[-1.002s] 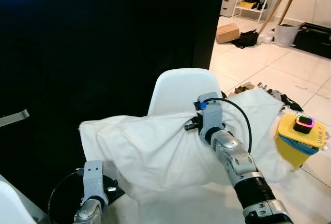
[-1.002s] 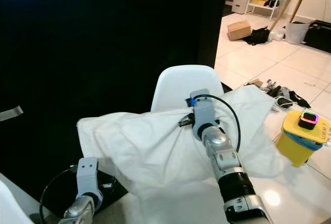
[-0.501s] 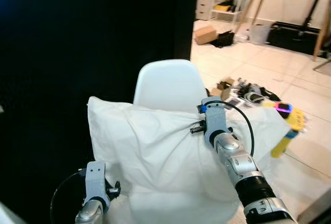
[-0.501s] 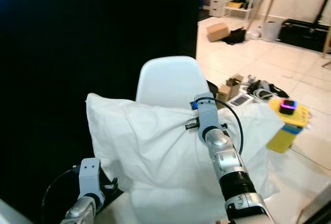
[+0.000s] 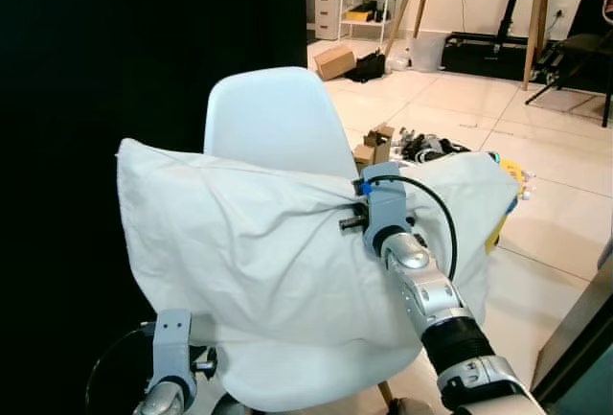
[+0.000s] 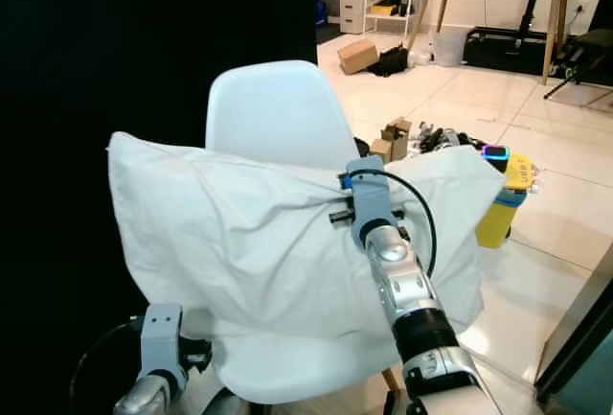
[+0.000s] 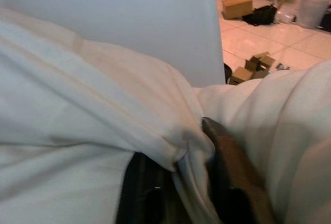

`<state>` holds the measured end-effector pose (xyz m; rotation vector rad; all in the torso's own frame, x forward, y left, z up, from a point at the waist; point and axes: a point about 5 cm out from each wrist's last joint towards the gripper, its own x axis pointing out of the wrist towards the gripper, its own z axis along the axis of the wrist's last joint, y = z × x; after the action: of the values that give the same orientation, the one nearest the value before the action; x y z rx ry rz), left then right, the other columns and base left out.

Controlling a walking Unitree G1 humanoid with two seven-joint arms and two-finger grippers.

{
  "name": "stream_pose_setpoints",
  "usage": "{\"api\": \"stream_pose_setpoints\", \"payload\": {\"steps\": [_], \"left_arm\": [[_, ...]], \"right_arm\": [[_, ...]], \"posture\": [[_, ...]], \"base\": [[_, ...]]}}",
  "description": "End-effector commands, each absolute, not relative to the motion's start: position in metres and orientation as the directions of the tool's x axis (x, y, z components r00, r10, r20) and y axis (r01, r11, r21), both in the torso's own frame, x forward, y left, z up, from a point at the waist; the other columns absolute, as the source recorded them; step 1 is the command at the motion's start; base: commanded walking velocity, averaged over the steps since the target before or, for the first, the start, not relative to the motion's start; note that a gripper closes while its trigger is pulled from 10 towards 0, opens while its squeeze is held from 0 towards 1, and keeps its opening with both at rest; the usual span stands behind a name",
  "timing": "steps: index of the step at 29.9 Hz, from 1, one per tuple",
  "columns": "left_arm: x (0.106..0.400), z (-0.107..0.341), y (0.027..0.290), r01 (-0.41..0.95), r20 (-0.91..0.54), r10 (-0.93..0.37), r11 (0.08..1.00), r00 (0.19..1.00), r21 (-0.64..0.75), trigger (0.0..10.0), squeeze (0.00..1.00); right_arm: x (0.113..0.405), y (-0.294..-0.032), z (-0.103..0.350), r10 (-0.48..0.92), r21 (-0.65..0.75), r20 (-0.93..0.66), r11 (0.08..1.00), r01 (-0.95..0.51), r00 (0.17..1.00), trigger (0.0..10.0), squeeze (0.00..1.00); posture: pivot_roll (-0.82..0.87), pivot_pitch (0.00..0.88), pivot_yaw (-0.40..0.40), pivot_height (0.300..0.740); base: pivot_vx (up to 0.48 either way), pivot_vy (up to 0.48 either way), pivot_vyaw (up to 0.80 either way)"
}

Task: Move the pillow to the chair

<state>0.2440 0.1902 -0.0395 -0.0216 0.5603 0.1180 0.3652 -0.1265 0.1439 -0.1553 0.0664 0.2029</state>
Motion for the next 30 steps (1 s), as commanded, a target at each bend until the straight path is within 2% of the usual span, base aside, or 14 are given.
{"api": "stream_pose_setpoints", "payload": {"steps": [1, 7, 10, 12, 16, 19, 24, 25, 26, 27, 30], "left_arm": [[0.245, -0.037, 0.198, -0.116, -0.524, 0.118, 0.993, 0.843, 0.037, 10.0, 0.00], [0.251, -0.033, 0.195, -0.108, -0.502, 0.117, 0.993, 0.857, 0.048, 10.0, 0.00], [0.257, -0.027, 0.193, -0.103, -0.469, 0.127, 0.992, 0.874, 0.075, 10.0, 0.00], [0.266, -0.018, 0.194, -0.115, -0.416, 0.152, 0.987, 0.896, 0.112, 10.0, 0.00], [0.275, -0.008, 0.196, -0.141, -0.361, 0.184, 0.980, 0.914, 0.140, 10.0, 0.00], [0.278, -0.004, 0.196, -0.152, -0.339, 0.192, 0.978, 0.921, 0.142, 10.0, 0.00], [0.279, -0.003, 0.194, -0.153, -0.333, 0.193, 0.978, 0.923, 0.142, 10.0, 0.00], [0.279, -0.004, 0.192, -0.155, -0.331, 0.196, 0.977, 0.923, 0.148, 10.0, 0.00], [0.279, -0.004, 0.192, -0.155, -0.331, 0.196, 0.977, 0.923, 0.148, 10.0, 0.00], [0.278, -0.005, 0.191, -0.156, -0.331, 0.199, 0.976, 0.922, 0.153, 10.0, 0.00], [0.277, -0.006, 0.191, -0.160, -0.331, 0.209, 0.973, 0.920, 0.168, 10.0, 0.00]], "right_arm": [[0.366, -0.121, 0.148, 0.225, -0.124, -0.065, 0.965, -0.232, 0.972, 10.0, 1.00], [0.367, -0.118, 0.152, 0.237, -0.131, -0.033, 0.962, -0.239, 0.971, 10.0, 1.00], [0.369, -0.121, 0.164, 0.213, -0.138, 0.047, 0.969, -0.204, 0.976, 10.0, 1.00], [0.372, -0.130, 0.187, 0.156, -0.125, 0.181, 0.983, -0.135, 0.971, 10.0, 1.00], [0.372, -0.141, 0.209, 0.093, -0.089, 0.291, 0.994, -0.069, 0.952, 10.0, 1.00], [0.372, -0.149, 0.216, 0.048, -0.113, 0.328, 0.994, -0.011, 0.944, 10.0, 1.00], [0.373, -0.151, 0.214, 0.039, -0.124, 0.319, 0.992, 0.001, 0.947, 10.0, 1.00], [0.373, -0.144, 0.204, 0.103, -0.121, 0.263, 0.990, -0.073, 0.959, 10.0, 0.64], [0.373, -0.144, 0.204, 0.103, -0.121, 0.263, 0.990, -0.073, 0.959, 10.0, 0.64], [0.371, -0.138, 0.198, 0.165, -0.112, 0.239, 0.984, -0.142, 0.957, 10.0, 0.00], [0.367, -0.130, 0.189, 0.238, -0.087, 0.209, 0.971, -0.225, 0.949, 10.0, 0.00]], "posture": [[0.10, 0.000, 0.051, 0.561], [0.10, 0.000, 0.051, 0.561], [0.10, 0.000, 0.052, 0.561], [0.09, 0.000, 0.051, 0.561], [0.09, 0.000, 0.050, 0.561], [0.10, 0.000, 0.049, 0.561], [0.10, 0.000, 0.050, 0.561], [0.09, 0.000, 0.049, 0.561], [0.09, 0.000, 0.049, 0.561], [0.09, 0.000, 0.049, 0.561], [0.09, 0.000, 0.049, 0.561]], "base": [[0.000, 0.000, 0.00], [0.000, 0.000, 0.00], [0.000, 0.000, 0.00], [0.000, 0.000, 0.00], [0.000, 0.000, 0.00], [0.000, 0.000, 0.00], [0.000, 0.000, 0.00], [0.000, 0.000, 0.00], [0.000, 0.000, 0.00], [0.000, 0.000, 0.00], [0.000, 0.000, 0.00]]}}
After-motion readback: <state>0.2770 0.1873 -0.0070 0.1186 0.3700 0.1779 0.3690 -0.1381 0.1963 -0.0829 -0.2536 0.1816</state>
